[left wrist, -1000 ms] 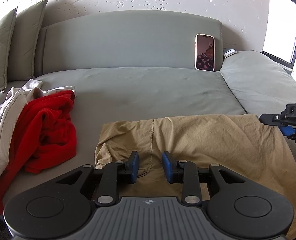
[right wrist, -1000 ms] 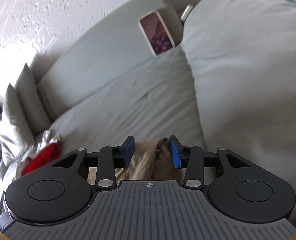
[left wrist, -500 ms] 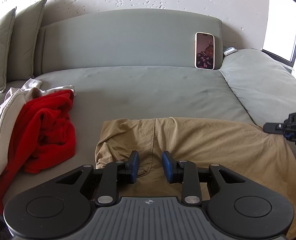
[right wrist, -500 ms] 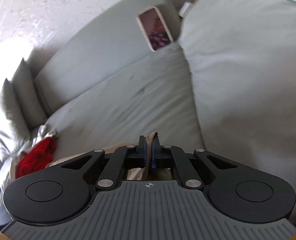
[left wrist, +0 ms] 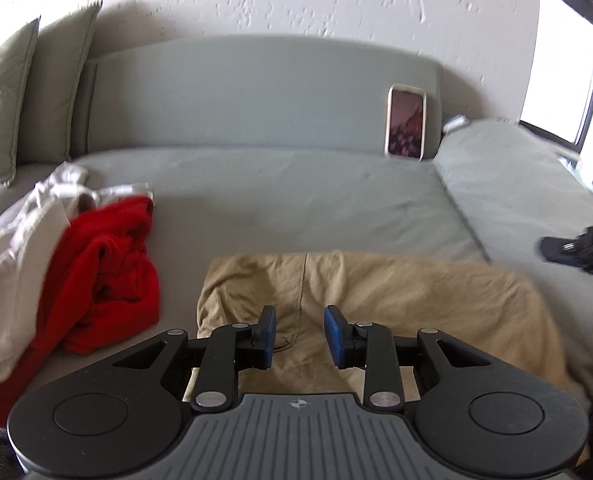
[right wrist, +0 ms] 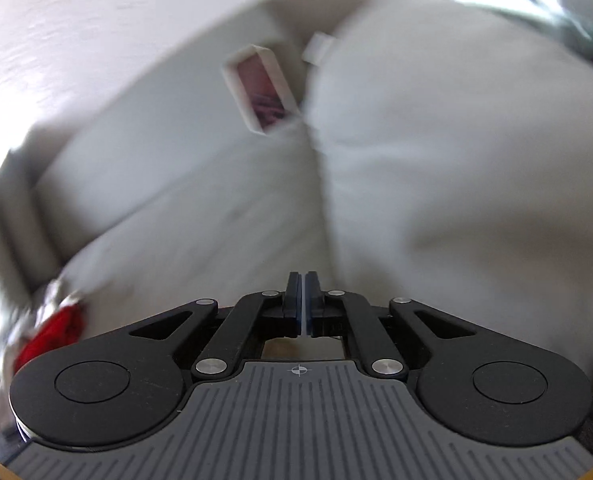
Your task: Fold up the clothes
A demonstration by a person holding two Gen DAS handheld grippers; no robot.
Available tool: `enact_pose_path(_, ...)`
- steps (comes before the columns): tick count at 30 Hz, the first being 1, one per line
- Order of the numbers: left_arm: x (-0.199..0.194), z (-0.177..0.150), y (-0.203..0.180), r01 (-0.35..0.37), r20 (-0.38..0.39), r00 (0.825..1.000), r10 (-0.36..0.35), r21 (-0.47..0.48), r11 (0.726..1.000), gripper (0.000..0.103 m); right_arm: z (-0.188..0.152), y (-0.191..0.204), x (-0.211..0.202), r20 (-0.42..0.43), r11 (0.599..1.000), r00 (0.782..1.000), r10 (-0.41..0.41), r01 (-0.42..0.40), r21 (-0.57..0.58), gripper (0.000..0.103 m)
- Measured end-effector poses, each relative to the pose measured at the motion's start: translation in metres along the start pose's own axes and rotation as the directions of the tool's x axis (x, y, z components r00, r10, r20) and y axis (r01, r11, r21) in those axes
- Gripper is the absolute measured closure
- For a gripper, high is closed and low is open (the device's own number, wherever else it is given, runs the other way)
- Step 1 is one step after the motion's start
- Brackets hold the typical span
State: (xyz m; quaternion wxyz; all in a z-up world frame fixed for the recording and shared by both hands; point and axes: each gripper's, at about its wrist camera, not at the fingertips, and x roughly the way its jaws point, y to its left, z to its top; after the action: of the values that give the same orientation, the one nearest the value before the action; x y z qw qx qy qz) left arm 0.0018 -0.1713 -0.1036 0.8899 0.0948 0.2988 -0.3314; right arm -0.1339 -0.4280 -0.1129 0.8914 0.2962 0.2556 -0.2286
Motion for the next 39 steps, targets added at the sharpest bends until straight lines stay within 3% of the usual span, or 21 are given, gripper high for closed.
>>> enact_pose_path(3,-0.011,0.001,-0.008,-0.011,0.041,0.999,0.009,0.053,0.999,0.073,0.000,0.028,-0.010,0.029,0.990,0.997,0.073,-0.069,-0.121,0.092)
enact_pose_path(8,-0.011,0.006,-0.005,-0.045,0.055,0.998,0.042,0.047,0.998,0.073,-0.018,0.057,-0.006,-0.056,0.942,0.991,0.122,-0.134,-0.308,0.092)
enact_pose_path(14,0.005,0.037,0.001,-0.087,0.089,0.993,0.083,0.043,0.995,0.073,-0.020,0.068,-0.002,-0.065,0.909,0.988,0.141,-0.155,-0.386,0.091)
enact_pose_path(17,0.017,0.054,0.001,-0.065,0.098,0.993,0.061,0.036,0.997,0.073,-0.017,0.074,0.000,-0.036,0.905,0.990,0.134,-0.137,-0.402,0.076)
enact_pose_path(21,0.047,0.057,-0.015,-0.050,0.039,0.998,0.046,0.100,0.994,0.072,-0.008,0.081,0.012,-0.022,0.917,0.994,0.108,-0.108,-0.384,0.075)
enact_pose_path(26,0.080,0.044,-0.012,-0.107,-0.091,0.989,0.114,0.075,0.991,0.072,-0.007,0.099,0.039,-0.041,0.906,0.995,0.094,-0.102,-0.411,0.074)
enact_pose_path(35,0.093,0.024,0.009,-0.227,-0.179,0.952,0.249,0.136,0.964,0.077,-0.018,0.081,0.078,-0.163,0.910,0.984,-0.071,-0.003,-0.415,0.077)
enact_pose_path(39,0.082,0.027,0.016,-0.262,-0.156,0.948,0.277,0.112,0.959,0.077,-0.015,0.052,0.071,-0.093,0.887,0.964,-0.249,0.189,-0.420,0.084)
